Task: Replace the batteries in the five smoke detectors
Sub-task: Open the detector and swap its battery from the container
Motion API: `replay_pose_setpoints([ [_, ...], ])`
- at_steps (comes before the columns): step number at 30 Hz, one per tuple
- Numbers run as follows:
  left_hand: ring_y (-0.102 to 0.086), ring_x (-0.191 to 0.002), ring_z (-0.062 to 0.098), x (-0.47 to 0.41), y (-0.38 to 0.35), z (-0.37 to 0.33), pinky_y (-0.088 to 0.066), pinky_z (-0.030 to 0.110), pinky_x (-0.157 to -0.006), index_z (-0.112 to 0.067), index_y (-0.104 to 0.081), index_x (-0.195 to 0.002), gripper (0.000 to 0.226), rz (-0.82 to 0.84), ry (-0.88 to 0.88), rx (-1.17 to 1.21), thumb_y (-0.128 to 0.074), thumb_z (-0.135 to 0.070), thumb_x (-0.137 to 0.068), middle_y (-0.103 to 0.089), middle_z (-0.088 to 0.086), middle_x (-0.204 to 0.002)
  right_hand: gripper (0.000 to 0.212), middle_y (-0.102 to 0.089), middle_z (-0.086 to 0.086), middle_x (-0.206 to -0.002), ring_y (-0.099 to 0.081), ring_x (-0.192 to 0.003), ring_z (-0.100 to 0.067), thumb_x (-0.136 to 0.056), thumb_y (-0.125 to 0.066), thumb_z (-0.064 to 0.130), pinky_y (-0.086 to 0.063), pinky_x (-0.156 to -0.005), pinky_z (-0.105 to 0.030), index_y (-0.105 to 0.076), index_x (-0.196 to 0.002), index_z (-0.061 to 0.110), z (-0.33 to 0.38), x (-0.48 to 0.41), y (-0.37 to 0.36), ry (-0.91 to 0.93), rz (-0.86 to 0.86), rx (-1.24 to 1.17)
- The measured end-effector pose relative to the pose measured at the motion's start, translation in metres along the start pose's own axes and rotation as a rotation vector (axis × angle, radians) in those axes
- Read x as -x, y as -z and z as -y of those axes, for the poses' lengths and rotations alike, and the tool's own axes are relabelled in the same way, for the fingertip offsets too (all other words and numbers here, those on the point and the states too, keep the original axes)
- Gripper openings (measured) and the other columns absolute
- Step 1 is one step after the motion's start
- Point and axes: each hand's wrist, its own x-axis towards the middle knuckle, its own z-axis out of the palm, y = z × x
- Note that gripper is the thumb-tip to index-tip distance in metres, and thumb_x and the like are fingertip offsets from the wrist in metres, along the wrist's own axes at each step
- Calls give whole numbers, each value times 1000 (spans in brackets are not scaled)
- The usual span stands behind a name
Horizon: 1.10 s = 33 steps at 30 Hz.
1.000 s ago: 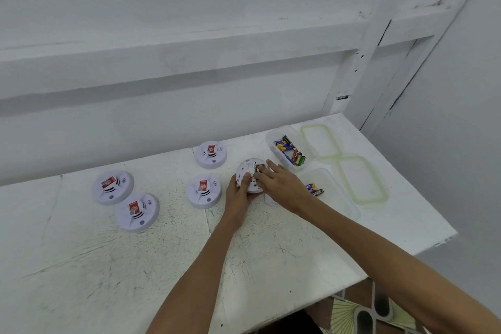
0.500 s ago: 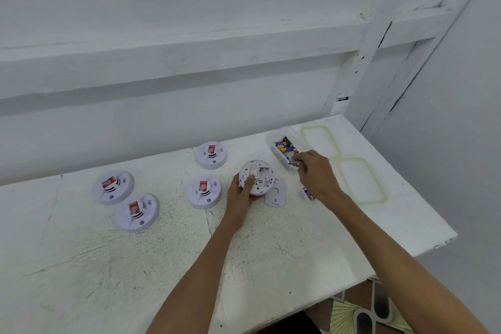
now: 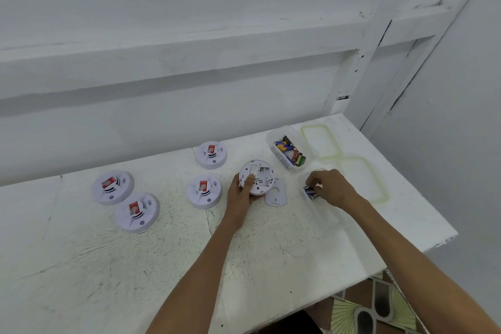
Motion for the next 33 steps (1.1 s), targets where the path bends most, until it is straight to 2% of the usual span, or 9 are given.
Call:
replay_pose_setpoints([
  [4, -71, -117, 20, -1, 0, 1, -62, 36, -87, -14, -57, -140, 37, 0, 3, 11, -58, -28, -106, -71, 5, -132, 27, -69, 0, -106, -66, -91, -18, -92, -55, 2, -55, -77, -29, -72, -107, 18, 3, -2, 1, -25, -30, 21],
  [9, -71, -118, 21, -2, 1, 2, -62, 39, -89, -17, -58, -138, 35, -4, 8, 12, -60, -28, -105, -71, 5, -132, 22, -72, -3, -84, -64, -67, -21, -89, -54, 8, -51, -60, -29, -72, -94, 20, 21, -11, 19, -75, -202, -24],
  [12, -70, -119, 22, -2, 1, 1, -62, 41, -90, -19, -58, -138, 35, 3, 4, 15, -60, -28, -105, -71, 4, -133, 19, -70, -8, -81, -60, -63, -24, -90, -54, 8, -52, -57, -32, -72, -93, 14, 33, -24, 29, -52, -281, -50],
  [15, -71, -118, 21, -1, 0, 1, -62, 42, -91, -21, -58, -137, 33, 1, 4, 8, -60, -28, -105, -71, 3, -132, 20, -73, -10, -88, -65, -72, -26, -92, -54, 6, -58, -65, -40, -73, -99, 10, 38, -47, 30, 11, -207, -15],
  [21, -70, -119, 23, -2, 0, 1, -61, 47, -94, -20, -59, -137, 34, -9, 6, 6, -61, -28, -104, -71, 4, -132, 29, -71, -14, -104, -68, -87, -30, -96, -50, 8, -58, -73, -38, -69, -117, 10, 54, -86, 23, 35, -60, 36],
  [25, -69, -121, 24, -3, 0, 3, -61, 47, -95, -17, -58, -139, 37, -17, 6, 12, -61, -28, -104, -70, 5, -134, 25, -68, -9, -94, -67, -85, -27, -94, -54, 11, -60, -76, -40, -69, -114, 15, 57, -104, 19, -8, 91, 146],
  [28, -69, -121, 25, -4, 1, 3, -60, 48, -96, -17, -58, -139, 37, -24, 8, 15, -61, -28, -104, -70, 6, -134, 28, -62, -3, -82, -64, -79, -24, -88, -56, 5, -58, -70, -36, -70, -109, 16, 58, -112, 20, -34, 115, 161],
  [31, -70, -120, 25, -5, 1, 3, -60, 48, -97, -18, -58, -138, 36, -23, 11, 7, -61, -28, -104, -71, 4, -132, 26, -66, -3, -90, -65, -86, -24, -83, -60, 8, -59, -73, -36, -69, -106, 18, 55, -112, 20, -59, 90, 129],
  [33, -70, -121, 25, -6, 1, 2, -59, 50, -98, -19, -58, -139, 36, -17, 12, 5, -61, -28, -104, -71, 4, -132, 28, -66, -5, -98, -63, -85, -23, -82, -63, 11, -55, -68, -33, -67, -108, 20, 52, -112, 17, -71, 61, 128],
])
